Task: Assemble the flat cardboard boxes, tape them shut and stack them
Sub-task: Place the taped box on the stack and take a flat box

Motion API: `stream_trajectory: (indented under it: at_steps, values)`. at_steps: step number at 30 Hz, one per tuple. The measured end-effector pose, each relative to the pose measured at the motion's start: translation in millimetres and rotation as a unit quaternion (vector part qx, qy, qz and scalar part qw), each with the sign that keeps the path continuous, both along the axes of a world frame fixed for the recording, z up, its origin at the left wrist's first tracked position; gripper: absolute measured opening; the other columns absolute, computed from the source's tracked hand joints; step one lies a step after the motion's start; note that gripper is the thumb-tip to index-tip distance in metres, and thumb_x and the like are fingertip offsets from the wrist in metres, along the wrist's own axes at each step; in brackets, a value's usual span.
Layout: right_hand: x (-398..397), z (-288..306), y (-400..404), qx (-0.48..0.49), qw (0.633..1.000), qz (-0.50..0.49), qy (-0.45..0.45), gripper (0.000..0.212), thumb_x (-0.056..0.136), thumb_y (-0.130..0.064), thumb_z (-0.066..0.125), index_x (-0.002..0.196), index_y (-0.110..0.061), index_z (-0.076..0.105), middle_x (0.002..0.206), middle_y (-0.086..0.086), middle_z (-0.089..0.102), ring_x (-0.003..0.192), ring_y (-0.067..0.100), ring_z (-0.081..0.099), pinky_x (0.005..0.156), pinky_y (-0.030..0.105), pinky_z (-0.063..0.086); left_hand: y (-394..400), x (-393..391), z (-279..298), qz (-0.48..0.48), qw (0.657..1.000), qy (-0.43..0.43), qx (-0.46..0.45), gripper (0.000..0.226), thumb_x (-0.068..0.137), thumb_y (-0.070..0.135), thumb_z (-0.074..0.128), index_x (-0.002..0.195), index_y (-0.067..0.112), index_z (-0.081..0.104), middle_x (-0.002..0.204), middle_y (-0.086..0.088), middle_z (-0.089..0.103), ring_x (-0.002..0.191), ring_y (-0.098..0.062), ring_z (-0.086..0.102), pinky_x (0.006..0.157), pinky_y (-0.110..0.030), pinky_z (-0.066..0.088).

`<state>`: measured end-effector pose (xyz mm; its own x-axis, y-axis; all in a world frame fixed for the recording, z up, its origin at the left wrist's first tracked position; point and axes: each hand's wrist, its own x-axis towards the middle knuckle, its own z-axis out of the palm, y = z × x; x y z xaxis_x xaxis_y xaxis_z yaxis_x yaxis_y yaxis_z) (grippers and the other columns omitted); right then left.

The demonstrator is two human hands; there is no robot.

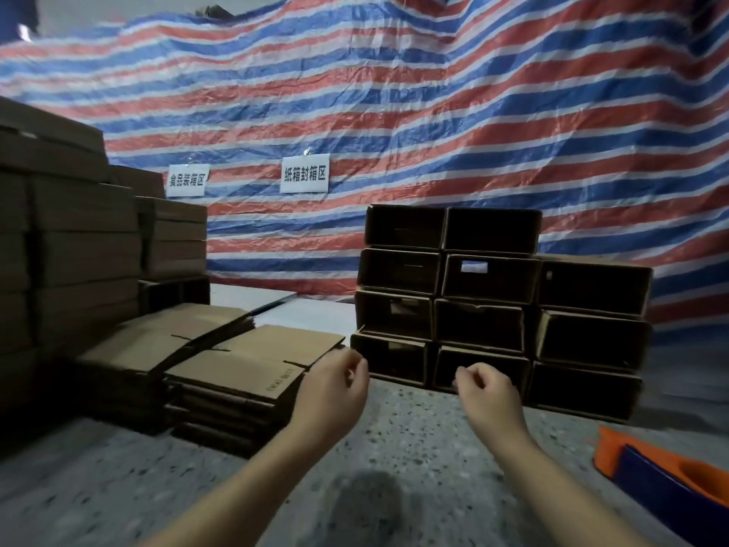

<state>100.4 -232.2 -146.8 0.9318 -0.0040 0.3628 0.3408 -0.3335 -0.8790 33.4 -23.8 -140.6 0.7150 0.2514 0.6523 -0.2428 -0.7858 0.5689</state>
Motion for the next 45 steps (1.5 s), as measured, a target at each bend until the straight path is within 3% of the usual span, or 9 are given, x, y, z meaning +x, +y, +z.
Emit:
stream_trajectory:
  at_steps: [6,11,15,21,25,28,32,38,45]
  values:
    - [3,41,75,-0.109,0.987,0.103,-0.056,0.02,0.101,-0.034,0.052,0.104,-0.021,0.068,0.093,-0.004,0.07,0.081,0.01,0.064,0.063,0.023,0.047,86,6,18,0.209,0.929,0.211,0.22,0.058,0.098,0.053,0.036,0.143,0.017,0.043,0.152,-0.012,0.038,0.141,-0.029,0.032,0.115,-0.044,0.028]
    - [15,37,112,-0.301,0.938,0.14,-0.102,0.056,0.105,-0.04,0.04,0.156,-0.017,0.034,0.16,-0.001,0.037,0.146,0.019,0.034,0.117,0.032,0.029,98,4,-13,0.213,0.878,0.332,0.27,0.058,0.098,0.061,0.027,0.139,0.023,0.043,0.147,-0.015,0.042,0.135,-0.033,0.037,0.109,-0.046,0.029]
    - [24,28,118,-0.431,0.883,0.145,-0.115,0.062,0.106,-0.04,0.036,0.161,-0.018,0.019,0.167,-0.001,0.022,0.153,0.017,0.019,0.124,0.036,0.019,94,5,-20,0.242,0.869,0.308,0.301,0.05,0.1,0.052,0.03,0.135,0.02,0.046,0.14,-0.015,0.048,0.128,-0.032,0.043,0.104,-0.044,0.034]
    - [30,22,115,-0.433,0.884,0.139,-0.104,0.066,0.105,-0.041,0.041,0.161,-0.019,0.017,0.167,-0.001,0.022,0.153,0.018,0.019,0.125,0.039,0.018,90,-13,-20,0.218,0.884,0.273,0.311,0.044,0.096,0.054,0.041,0.128,0.025,0.046,0.13,-0.004,0.055,0.119,-0.025,0.052,0.098,-0.038,0.04]
    - [36,24,111,-0.435,0.884,0.123,-0.115,0.08,0.1,-0.042,0.054,0.162,-0.02,0.009,0.169,0.001,0.011,0.155,0.019,0.01,0.126,0.039,0.014,79,-43,-22,0.153,0.94,0.063,0.3,0.028,0.09,0.053,0.059,0.105,0.03,0.064,0.102,0.012,0.067,0.087,-0.01,0.064,0.068,-0.022,0.043]
    - [39,33,109,-0.375,0.913,0.14,-0.083,0.095,0.093,-0.046,0.066,0.162,-0.023,0.004,0.17,0.001,0.002,0.156,0.022,0.004,0.125,0.041,0.012,80,-58,-10,0.073,0.96,-0.155,0.219,0.026,0.087,0.043,0.069,0.093,0.019,0.076,0.089,0.01,0.073,0.071,-0.006,0.067,0.062,-0.017,0.05]
    - [43,56,101,-0.23,0.958,0.147,-0.086,0.106,0.084,-0.058,0.072,0.161,-0.021,0.01,0.169,0.001,0.005,0.155,0.024,0.011,0.125,0.044,0.019,76,-63,28,0.022,0.962,-0.256,0.098,0.008,0.089,0.021,0.071,0.092,0.014,0.073,0.085,0.013,0.068,0.078,0.005,0.063,0.068,-0.007,0.046]
    - [34,103,66,0.112,0.978,0.163,-0.063,0.106,0.063,-0.068,0.066,0.15,-0.015,0.037,0.15,0.012,0.047,0.133,0.023,0.051,0.102,0.029,0.048,58,-66,82,-0.053,0.96,-0.269,-0.06,0.012,0.089,0.038,0.062,0.085,0.032,0.072,0.074,0.011,0.068,0.07,-0.003,0.061,0.058,-0.014,0.045]
    - [14,126,-3,0.186,0.979,0.073,-0.036,0.068,0.069,-0.08,0.059,0.091,-0.016,0.067,0.083,-0.005,0.074,0.075,0.012,0.071,0.058,0.024,0.052,20,-40,115,-0.155,0.924,-0.147,-0.318,0.031,0.075,0.062,0.065,0.088,0.034,0.07,0.085,0.014,0.074,0.081,-0.005,0.071,0.075,-0.034,0.055]
